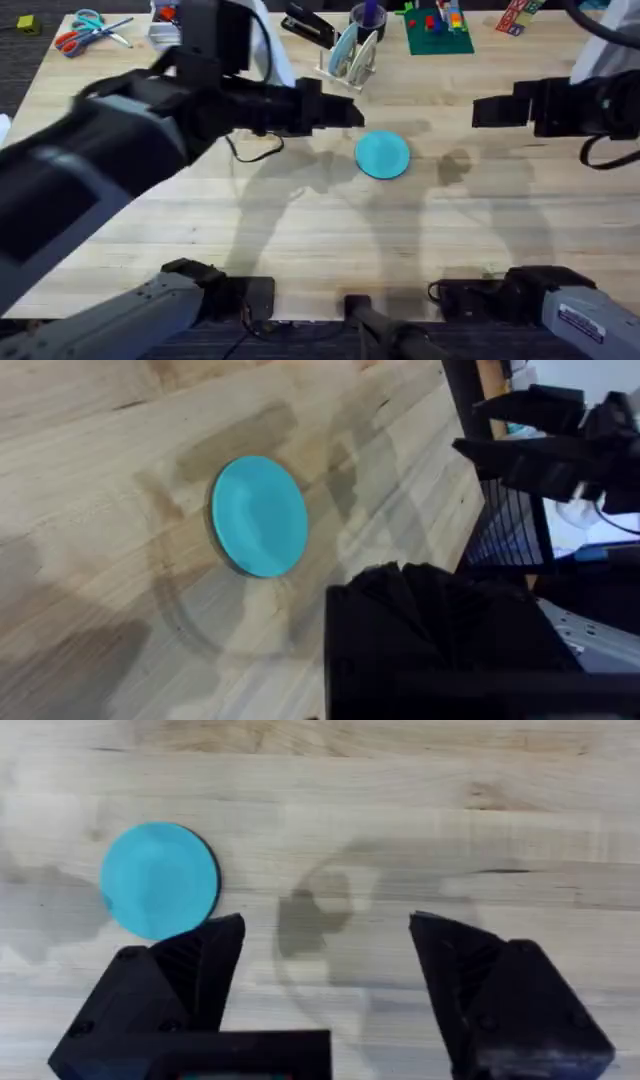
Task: Pick up the plates from the table one by one and place each into a slot on the dish rack.
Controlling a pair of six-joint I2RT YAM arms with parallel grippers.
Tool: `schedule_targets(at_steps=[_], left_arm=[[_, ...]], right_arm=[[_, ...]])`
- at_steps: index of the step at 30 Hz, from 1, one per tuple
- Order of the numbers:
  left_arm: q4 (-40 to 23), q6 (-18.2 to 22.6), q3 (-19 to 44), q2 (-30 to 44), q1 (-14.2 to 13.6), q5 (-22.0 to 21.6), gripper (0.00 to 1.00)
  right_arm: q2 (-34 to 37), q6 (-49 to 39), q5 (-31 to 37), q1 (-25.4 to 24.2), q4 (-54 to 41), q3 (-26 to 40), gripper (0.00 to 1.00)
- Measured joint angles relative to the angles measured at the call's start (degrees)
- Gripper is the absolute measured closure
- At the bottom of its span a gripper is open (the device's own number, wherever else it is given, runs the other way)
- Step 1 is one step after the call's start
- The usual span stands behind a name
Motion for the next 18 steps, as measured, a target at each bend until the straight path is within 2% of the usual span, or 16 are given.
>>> schedule_targets(at_steps=[7,18], left_arm=[[5.2,-1.1,-0.2,9.2,-2.3,0.2,0.958],[12.6,-0.8,-0.2,22.2,-2.4,4.4,0.959]], right_arm=[[0.0,0.0,0.0,0.0,0.0,0.0,0.006],[0.0,0.0,0.0,0.0,0.0,0.0,0.006]])
